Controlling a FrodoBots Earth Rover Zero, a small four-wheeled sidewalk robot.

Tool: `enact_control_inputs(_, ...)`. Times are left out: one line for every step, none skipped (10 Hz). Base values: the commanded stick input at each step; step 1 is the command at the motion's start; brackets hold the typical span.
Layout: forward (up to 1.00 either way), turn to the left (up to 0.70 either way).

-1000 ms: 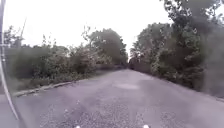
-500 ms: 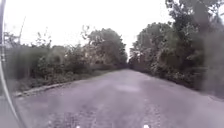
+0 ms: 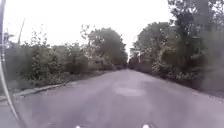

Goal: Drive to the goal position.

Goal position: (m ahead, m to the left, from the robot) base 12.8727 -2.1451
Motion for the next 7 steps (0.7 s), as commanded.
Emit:
enact_control_inputs(0.70,0.00)
enact_control_inputs(0.70,0.00)
enact_control_inputs(0.70,0.00)
enact_control_inputs(0.70,0.00)
enact_control_inputs(0.70,0.00)
enact_control_inputs(0.70,0.00)
enact_control_inputs(0.70,0.00)
